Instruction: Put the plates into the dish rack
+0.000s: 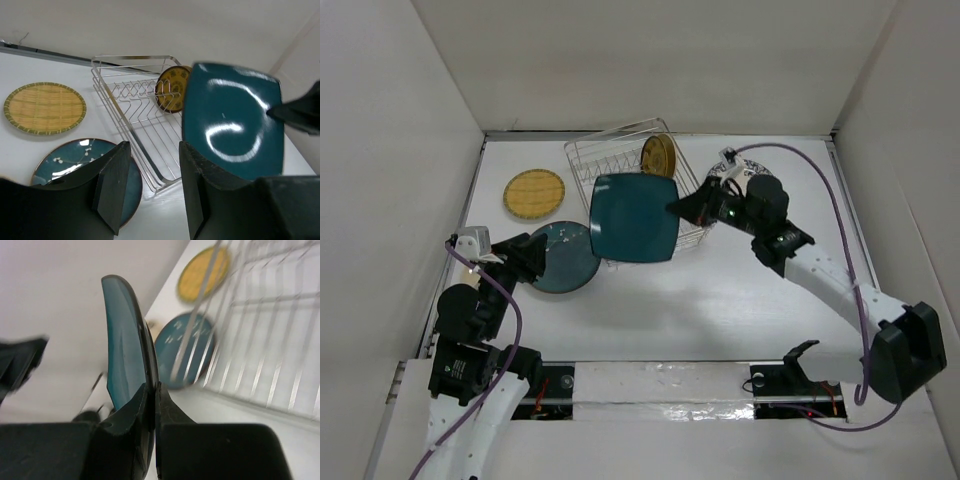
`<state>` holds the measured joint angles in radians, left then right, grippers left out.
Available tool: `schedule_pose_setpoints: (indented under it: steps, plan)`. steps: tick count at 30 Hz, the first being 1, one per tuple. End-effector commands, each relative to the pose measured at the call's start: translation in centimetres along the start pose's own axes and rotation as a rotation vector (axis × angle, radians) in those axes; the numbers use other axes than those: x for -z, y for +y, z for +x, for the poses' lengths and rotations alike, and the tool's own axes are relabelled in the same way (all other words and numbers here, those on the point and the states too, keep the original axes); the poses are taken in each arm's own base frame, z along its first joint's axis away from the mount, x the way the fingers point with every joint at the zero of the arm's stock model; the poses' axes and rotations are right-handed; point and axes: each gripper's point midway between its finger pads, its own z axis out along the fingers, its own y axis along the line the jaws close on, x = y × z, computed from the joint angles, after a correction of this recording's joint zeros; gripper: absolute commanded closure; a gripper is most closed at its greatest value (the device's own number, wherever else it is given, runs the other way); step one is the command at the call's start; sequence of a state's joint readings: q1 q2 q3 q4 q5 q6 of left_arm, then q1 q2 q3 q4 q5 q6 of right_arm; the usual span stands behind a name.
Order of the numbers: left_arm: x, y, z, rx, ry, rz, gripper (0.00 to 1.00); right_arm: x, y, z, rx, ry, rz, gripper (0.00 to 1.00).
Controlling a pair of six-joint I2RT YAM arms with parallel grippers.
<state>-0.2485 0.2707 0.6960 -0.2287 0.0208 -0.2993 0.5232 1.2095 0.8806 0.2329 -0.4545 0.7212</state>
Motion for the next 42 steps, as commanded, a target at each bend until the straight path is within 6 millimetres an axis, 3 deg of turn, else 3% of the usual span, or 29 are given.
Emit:
schedule_pose_setpoints:
  steps: [1, 4, 8, 10, 11, 12, 14, 15, 17, 18, 20, 22, 25, 31, 35, 36, 42]
  plan:
    - [0.2, -0.9, -1.4, -0.004, -0.051, 0.043, 0.6, -2.1, 1.4, -12.3, 0.144, -0.363, 0.082, 1.0]
    - [0.3, -1.0, -1.5, -0.006, -0.056, 0.046, 0.6, -4.2, 0.4, -17.9, 0.225, -0.486, 0.2, 1.0]
    - [0.4, -1.0, -1.5, -0.005, -0.056, 0.051, 0.6, -6.0, -1.2, -23.1, 0.317, -0.602, 0.34, 1.0]
    - [0.3, -1.1, -1.4, -0.005, -0.053, 0.055, 0.6, -5.8, -2.4, -25.2, 0.347, -0.676, 0.435, 1.0]
    - [0.3, -1.1, -1.3, -0.005, -0.048, 0.055, 0.6, -5.9, -1.3, -26.6, 0.367, -0.721, 0.437, 1.0]
    - [0.2, -1.1, -1.2, -0.005, -0.044, 0.055, 0.6, -6.6, -3.2, -26.9, 0.396, -0.731, 0.511, 1.0]
    - [0.1, -1.1, -1.2, -0.005, -0.041, 0.056, 0.6, -7.5, -3.2, -27.3, 0.461, -0.748, 0.55, 1.0]
    - [0.1, -1.1, -1.1, -0.005, -0.038, 0.055, 0.6, -8.1, -4.3, -28.0, 0.475, -0.77, 0.6, 1.0]
    - [0.0, -1.1, -1.0, -0.005, -0.035, 0.053, 0.6, -9.0, -4.8, -28.2, 0.531, -0.764, 0.639, 1.0]
    - [0.0, -1.0, -1.0, -0.003, -0.034, 0.051, 0.6, -10.4, -5.7, -27.4, 0.552, -0.741, 0.654, 1.0]
    - [-0.1, -1.0, -0.9, -0.003, -0.033, 0.048, 0.6, -10.4, -5.8, -28.5, 0.591, -0.765, 0.695, 1.0]
    - [-0.1, -0.9, -1.0, -0.005, -0.033, 0.046, 0.6, -11.5, -5.9, -28.0, 0.618, -0.76, 0.715, 1.0]
    - [-0.3, -0.9, -0.7, -0.005, -0.022, 0.044, 0.6, -11.8, -6.2, -28.2, 0.694, -0.77, 0.765, 1.0]
    - [-0.5, -0.7, -0.5, -0.005, -0.01, 0.037, 0.6, -13.2, -8.4, -26.8, 0.723, -0.738, 0.783, 1.0]
    - [-0.6, -0.7, -0.5, -0.006, -0.012, 0.038, 0.6, -14.3, -9.5, -24.2, 0.709, -0.711, 0.767, 1.0]
    - [-0.6, -0.7, -0.5, -0.006, -0.012, 0.038, 0.6, -14.6, -10.9, -22.9, 0.716, -0.683, 0.787, 1.0]
    - [-0.5, -0.7, -0.5, -0.003, -0.01, 0.037, 0.6, -15.8, -12.8, -17.6, 0.753, -0.653, 0.837, 1.0]
